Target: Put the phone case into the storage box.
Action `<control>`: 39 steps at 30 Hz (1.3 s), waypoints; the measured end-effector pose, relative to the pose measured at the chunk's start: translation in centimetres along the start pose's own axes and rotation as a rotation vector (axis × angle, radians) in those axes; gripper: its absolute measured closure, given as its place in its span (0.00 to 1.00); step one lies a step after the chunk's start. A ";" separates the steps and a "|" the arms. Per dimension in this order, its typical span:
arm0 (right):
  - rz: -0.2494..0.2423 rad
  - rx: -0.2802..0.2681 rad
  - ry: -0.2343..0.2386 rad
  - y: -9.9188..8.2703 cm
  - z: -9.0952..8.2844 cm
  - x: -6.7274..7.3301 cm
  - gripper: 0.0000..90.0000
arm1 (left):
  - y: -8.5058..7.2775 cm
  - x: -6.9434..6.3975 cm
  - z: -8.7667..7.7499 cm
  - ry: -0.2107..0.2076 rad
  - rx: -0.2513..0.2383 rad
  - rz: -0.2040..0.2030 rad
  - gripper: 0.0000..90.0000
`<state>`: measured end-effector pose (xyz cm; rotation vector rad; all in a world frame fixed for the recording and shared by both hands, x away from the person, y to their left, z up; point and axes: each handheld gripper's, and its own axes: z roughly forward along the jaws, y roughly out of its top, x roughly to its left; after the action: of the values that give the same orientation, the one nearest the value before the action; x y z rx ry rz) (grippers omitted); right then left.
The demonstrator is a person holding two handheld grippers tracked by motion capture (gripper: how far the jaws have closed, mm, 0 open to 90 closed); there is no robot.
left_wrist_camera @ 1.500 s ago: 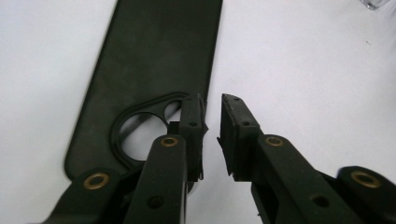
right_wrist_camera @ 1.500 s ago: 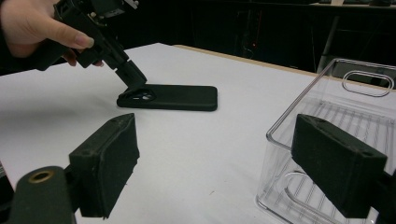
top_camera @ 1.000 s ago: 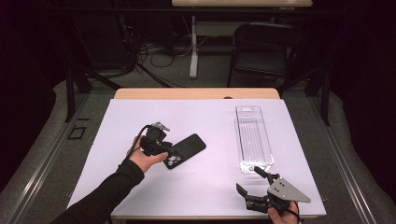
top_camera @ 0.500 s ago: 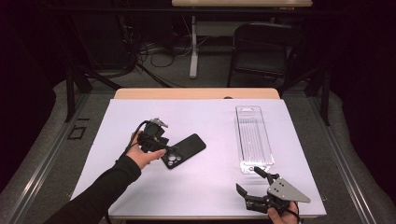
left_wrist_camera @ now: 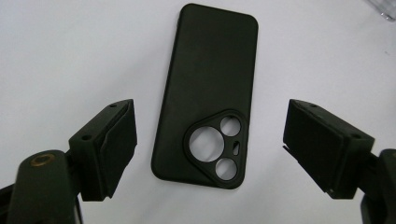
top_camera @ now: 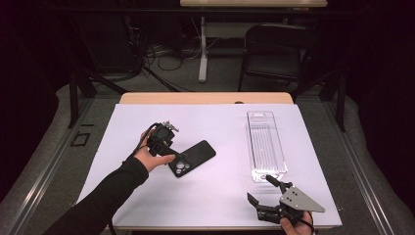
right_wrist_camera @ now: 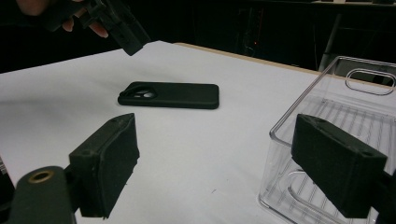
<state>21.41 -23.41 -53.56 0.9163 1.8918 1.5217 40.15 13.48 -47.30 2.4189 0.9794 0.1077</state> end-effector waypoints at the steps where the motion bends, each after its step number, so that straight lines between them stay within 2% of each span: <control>1: 0.000 0.002 0.001 0.0 0.0 0.0 0.16 | 0.1 0.0 0.1 0.000 0.010 0.004 0.19; 6: -0.002 0.002 0.001 0.0 0.0 0.0 0.16 | 0.8 0.0 0.6 0.019 0.043 0.017 0.17; 22: -0.003 0.002 0.005 0.0 0.0 0.0 0.16 | 2.9 0.3 2.1 0.030 0.112 0.029 0.17; 27: -0.007 0.003 0.006 0.0 0.0 0.0 0.16 | 3.4 0.1 3.2 0.013 0.149 0.057 0.17; 33: -0.010 0.006 0.008 0.0 0.0 0.0 0.16 | 3.9 0.0 4.4 0.017 0.182 0.082 0.17; 39: -0.005 0.006 0.008 0.0 0.0 -0.1 0.16 | 4.1 0.0 5.6 0.022 0.214 0.079 0.13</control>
<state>21.44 -23.49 -53.56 0.9081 1.9045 1.5196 44.20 8.59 -50.03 2.6574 0.9480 0.0601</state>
